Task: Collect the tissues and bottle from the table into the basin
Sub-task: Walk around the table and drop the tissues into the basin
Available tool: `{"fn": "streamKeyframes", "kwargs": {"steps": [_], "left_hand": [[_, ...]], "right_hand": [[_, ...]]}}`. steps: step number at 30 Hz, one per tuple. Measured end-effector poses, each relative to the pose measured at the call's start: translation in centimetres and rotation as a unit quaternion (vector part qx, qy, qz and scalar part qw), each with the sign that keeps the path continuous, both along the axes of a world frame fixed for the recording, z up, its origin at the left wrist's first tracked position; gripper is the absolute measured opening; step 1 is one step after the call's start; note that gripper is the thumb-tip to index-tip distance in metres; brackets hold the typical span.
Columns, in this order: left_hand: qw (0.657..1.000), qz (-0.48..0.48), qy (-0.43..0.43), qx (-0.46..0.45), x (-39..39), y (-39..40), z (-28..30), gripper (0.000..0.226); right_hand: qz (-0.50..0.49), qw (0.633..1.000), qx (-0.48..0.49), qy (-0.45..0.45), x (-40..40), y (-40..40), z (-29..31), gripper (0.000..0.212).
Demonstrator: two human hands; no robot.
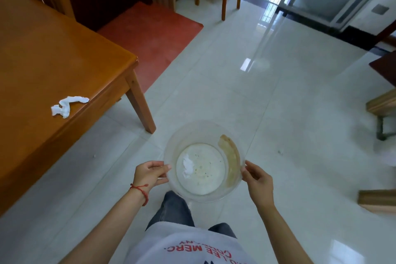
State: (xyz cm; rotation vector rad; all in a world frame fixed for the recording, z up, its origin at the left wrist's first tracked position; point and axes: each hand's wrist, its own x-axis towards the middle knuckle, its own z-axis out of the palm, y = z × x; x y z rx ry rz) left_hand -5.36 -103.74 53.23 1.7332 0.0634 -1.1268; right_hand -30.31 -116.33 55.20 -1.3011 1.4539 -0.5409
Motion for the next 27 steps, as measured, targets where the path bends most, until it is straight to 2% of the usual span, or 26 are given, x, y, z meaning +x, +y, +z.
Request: {"fn": "streamKeyframes", "kwargs": {"steps": [3, 15, 21, 27], "left_hand": [[1.0, 0.014, 0.01, -0.011, 2.0, -1.8, 0.1, 0.015], [0.986, 0.169, 0.002, 0.012, 6.4, -1.7, 0.1, 0.018], [0.959, 0.281, 0.009, 0.019, 6.5, -1.2, 0.3, 0.025], [0.913, 0.408, 0.017, 0.005, 5.5, -1.7, 0.7, 0.028]], "right_hand": [[0.025, 1.0, -0.008, 0.003, 2.6, -2.9, 0.3, 0.017], [0.189, 0.982, 0.017, 0.021, 12.8, -10.2, -0.2, 0.028], [0.314, 0.949, 0.017, 0.02, 18.4, -13.7, -0.4, 0.026], [0.423, 0.906, 0.016, 0.005, 24.7, -17.0, 0.0, 0.028]]}}
